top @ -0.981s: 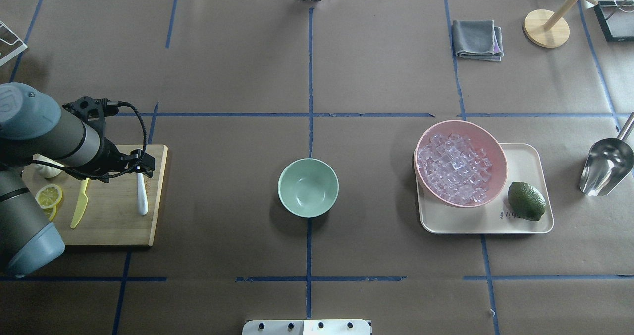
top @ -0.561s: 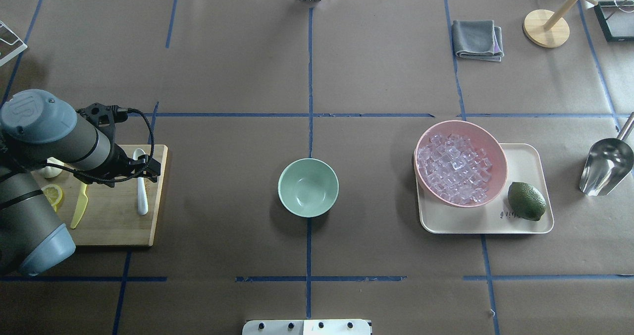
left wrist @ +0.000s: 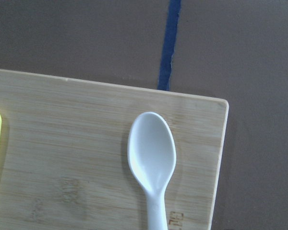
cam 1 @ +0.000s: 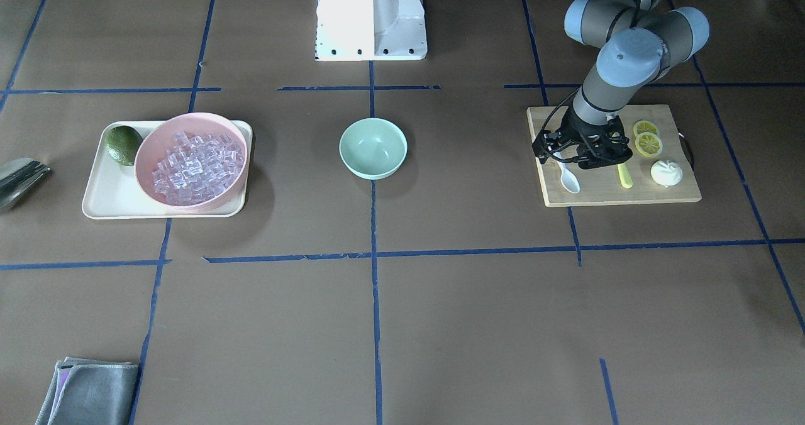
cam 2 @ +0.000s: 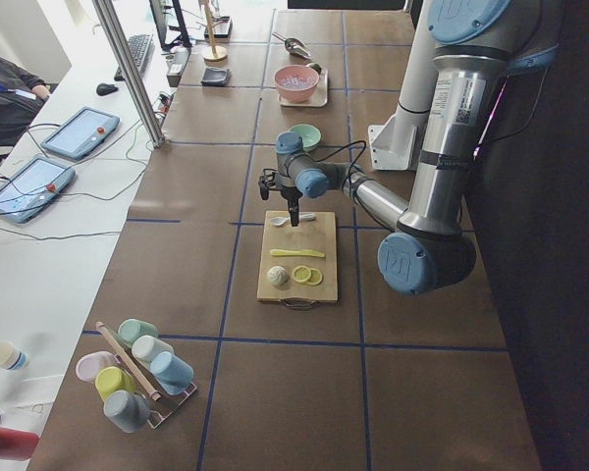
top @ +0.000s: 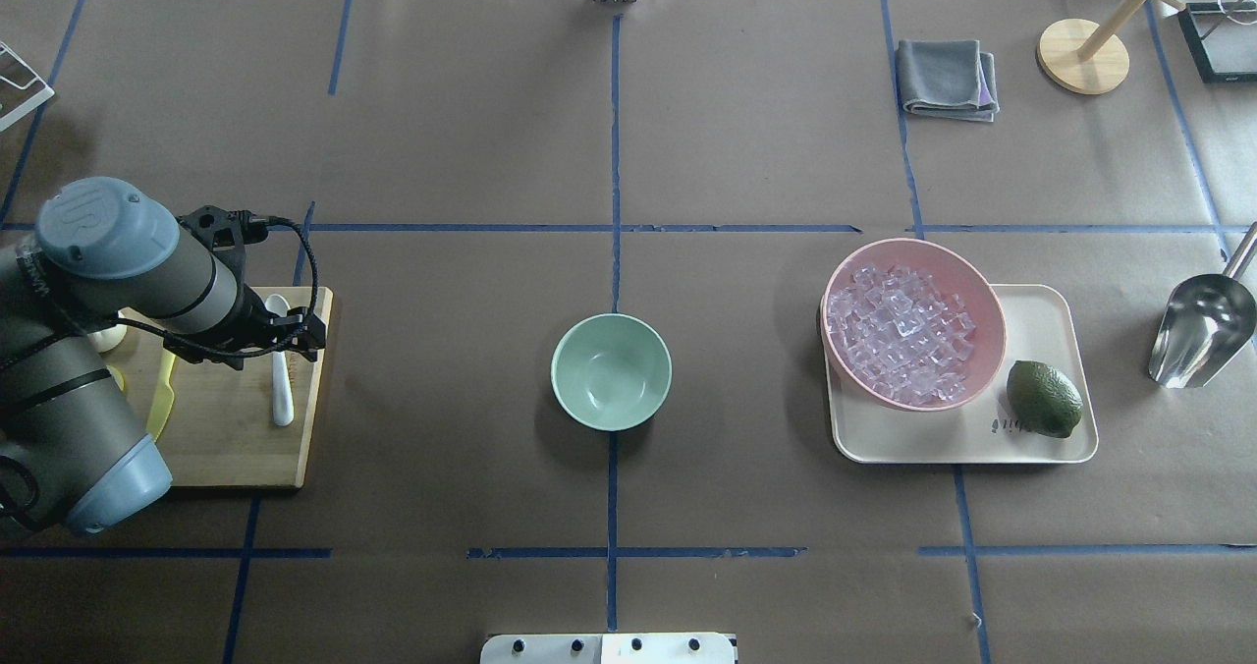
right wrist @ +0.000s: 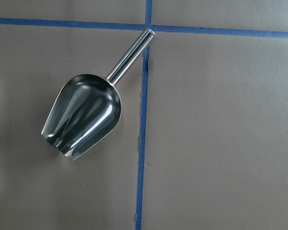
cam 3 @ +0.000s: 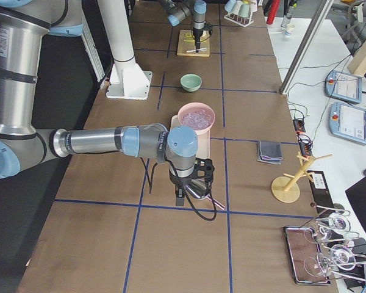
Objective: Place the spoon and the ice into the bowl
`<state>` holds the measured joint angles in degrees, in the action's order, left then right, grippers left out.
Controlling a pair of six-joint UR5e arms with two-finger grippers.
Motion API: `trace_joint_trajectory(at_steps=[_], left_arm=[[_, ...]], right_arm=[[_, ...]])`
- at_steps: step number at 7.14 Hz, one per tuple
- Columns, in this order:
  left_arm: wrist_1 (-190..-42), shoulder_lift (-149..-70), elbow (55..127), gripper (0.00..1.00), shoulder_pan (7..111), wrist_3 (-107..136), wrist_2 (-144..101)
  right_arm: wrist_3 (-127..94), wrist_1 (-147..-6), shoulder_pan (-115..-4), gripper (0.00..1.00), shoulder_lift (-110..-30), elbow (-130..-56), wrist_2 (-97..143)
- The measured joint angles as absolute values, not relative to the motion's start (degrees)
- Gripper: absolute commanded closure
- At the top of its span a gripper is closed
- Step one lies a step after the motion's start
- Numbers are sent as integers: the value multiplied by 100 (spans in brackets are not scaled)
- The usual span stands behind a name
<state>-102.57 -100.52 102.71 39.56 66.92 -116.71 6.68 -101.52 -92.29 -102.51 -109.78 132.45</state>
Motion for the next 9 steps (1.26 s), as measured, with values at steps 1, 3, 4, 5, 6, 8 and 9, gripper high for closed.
trace_joint_trajectory(at_steps=[1,3,4,5,6,8,9], left_arm=[[-10257,-10059,10244,31,3951,6685,-11672],[-10257,-10062,10225,35,3947,6686,-11672],[-10257,-10055,10223,39,3947,6688,-11672],[-10257,-10048,10222,40,3946,6688,-11672],[-10257,-10039,10222,41,3946,6690,-11672],[-10257,-10025,10222,67,3947,6706,-11672],[-10257,-10022,10223,76,3946,6730,-11672]], right_arm=[[666,-10151,-9228,0,-10252,-10978,13245],[666,-10151,-9228,0,-10249,-10982,13245],[667,-10151,-9229,0,-10249,-10985,13245],[668,-10151,-9228,0,-10248,-10985,13245],[668,-10151,-9229,0,-10248,-10989,13245],[668,-10151,-9229,0,-10248,-10997,13245],[668,-10151,-9229,0,-10248,-11000,13245]])
